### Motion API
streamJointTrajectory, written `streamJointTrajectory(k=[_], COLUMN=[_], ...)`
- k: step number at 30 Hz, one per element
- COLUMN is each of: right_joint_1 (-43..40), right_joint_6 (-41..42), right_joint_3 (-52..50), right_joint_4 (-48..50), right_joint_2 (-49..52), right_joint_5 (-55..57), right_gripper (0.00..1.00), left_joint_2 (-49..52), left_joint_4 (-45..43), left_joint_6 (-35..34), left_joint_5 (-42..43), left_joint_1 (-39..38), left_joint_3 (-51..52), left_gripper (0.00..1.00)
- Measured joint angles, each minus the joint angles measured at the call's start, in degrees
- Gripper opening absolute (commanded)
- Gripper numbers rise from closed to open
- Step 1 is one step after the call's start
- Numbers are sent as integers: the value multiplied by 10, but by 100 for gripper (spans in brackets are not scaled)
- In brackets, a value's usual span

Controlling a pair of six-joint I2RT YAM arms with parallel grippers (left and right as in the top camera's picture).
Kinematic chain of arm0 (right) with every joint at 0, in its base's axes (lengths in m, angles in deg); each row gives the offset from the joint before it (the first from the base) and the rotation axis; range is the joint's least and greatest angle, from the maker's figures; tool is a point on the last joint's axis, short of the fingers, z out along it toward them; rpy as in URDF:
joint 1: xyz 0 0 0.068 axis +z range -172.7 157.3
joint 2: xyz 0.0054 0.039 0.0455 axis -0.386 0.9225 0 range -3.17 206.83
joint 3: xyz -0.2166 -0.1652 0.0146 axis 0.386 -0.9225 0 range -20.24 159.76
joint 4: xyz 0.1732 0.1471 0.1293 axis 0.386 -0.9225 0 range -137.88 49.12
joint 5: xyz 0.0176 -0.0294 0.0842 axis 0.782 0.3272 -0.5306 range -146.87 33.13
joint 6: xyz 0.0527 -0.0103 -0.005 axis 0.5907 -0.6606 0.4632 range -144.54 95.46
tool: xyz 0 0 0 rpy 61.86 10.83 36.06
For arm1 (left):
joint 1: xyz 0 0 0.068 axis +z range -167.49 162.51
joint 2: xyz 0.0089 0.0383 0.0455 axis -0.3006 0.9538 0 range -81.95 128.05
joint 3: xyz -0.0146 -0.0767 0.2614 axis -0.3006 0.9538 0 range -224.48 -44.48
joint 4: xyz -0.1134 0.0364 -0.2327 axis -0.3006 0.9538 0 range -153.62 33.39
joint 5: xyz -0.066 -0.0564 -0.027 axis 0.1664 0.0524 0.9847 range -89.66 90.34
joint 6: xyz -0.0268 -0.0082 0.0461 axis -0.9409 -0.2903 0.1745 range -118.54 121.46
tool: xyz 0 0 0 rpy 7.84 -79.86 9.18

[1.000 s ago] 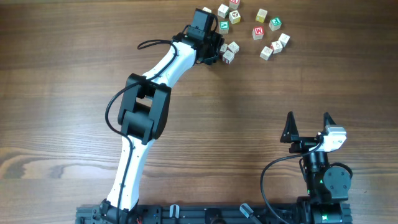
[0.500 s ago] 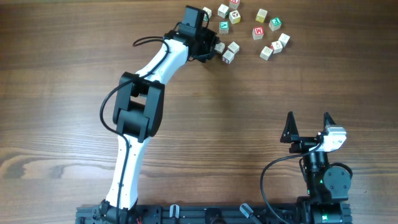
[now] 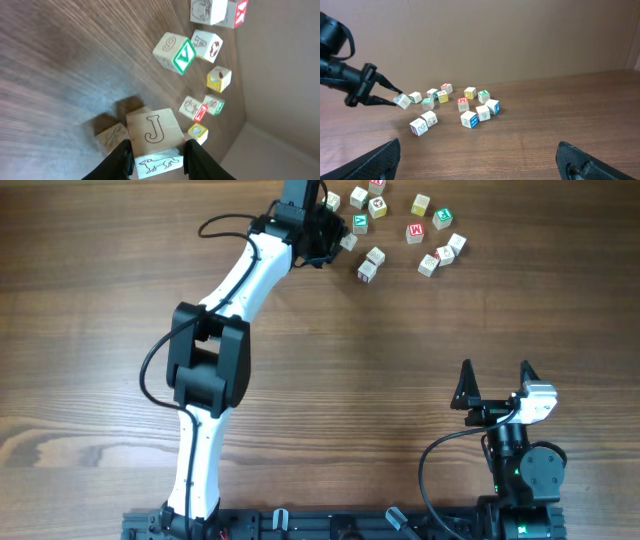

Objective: Form a circle
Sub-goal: 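Lift the N block and carry it left of the cluster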

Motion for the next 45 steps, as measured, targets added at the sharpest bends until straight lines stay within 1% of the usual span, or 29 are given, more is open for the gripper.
streamJointTrajectory(k=[2,6,9,12,13,17,26,30,38,43,45], right_joint_1=[0,0,0,0,0,0,0,0,0,0,0], right_joint_6=[0,0,0,0,0,0,0,0,0,0,0], right_joint_3=[0,0,0,0,0,0,0,0,0,0,0], right_joint_4=[0,0,0,0,0,0,0,0,0,0,0], right_joint_2=[0,0,0,0,0,0,0,0,0,0,0], right_joint_5=[0,0,0,0,0,0,0,0,0,0,0], right_gripper=[100,100,100,100,100,100,100,100,100,100,100], left_joint_2=[-10,-32,-66,-98,-111,-118,-118,-118,-118,-118,-118], left_joint_4=[30,117,188,259,297,372,409,383,316,290,285], left_joint_6=[22,83,146,197,234,291,384,423,502,524,528], left_joint_5=[0,0,-5,-21,-35,-70,-154,-173,-181,-181,-181], left_joint_1=[0,0,0,0,0,-5,-63,-83,-83,-80,-77], left_joint_3=[0,0,0,0,0,-1,2,41,108,119,119], left_gripper=[32,32,31,30,30,32,33,33,37,40,39])
